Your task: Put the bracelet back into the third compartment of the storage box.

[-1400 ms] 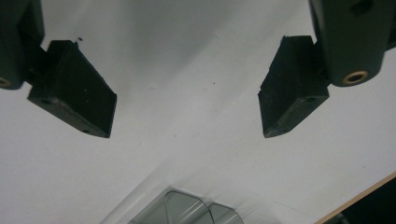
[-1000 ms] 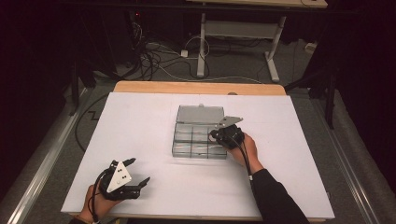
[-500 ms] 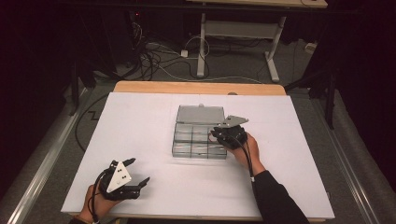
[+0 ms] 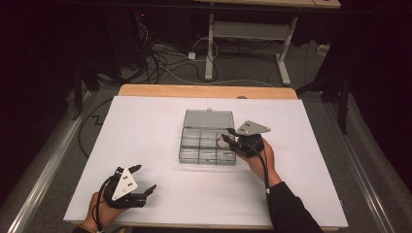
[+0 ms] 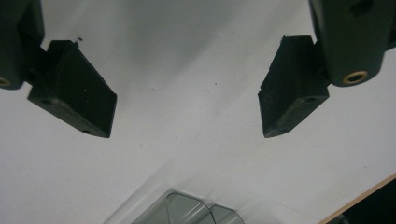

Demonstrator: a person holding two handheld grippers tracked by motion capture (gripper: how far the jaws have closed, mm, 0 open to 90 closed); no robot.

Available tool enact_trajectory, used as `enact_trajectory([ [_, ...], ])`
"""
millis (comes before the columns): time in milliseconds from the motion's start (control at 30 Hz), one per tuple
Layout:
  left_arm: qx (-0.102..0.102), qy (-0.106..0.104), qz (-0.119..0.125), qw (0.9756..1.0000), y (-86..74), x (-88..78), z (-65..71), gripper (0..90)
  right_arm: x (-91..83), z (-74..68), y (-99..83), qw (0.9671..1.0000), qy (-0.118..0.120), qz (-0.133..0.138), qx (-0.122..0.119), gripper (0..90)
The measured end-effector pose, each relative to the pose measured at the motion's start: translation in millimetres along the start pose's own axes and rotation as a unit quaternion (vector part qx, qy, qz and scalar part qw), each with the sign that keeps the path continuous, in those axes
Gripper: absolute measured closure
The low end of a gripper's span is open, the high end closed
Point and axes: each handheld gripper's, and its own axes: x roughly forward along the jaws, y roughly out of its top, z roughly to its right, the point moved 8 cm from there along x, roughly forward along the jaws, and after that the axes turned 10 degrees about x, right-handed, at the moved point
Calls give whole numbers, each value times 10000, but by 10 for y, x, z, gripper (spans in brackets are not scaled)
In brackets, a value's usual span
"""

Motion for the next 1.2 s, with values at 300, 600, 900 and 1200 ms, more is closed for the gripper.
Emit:
enact_trajectory([
  [300,25,10,-12,10000,-6,-13,-5,184,-114,-74,33,9997,15,247,51,426],
  [600,54,15,-20,10000,-4,-18,-3,184,-188,-176,32,9994,105,334,-84,293],
  [900,78,4,-24,10000,-3,-24,1,184,-340,-310,17,9969,624,483,27,262],
  [1200,87,24,0,10000,9,-35,-1,184,-532,-258,-54,9978,323,551,-181,263],
])
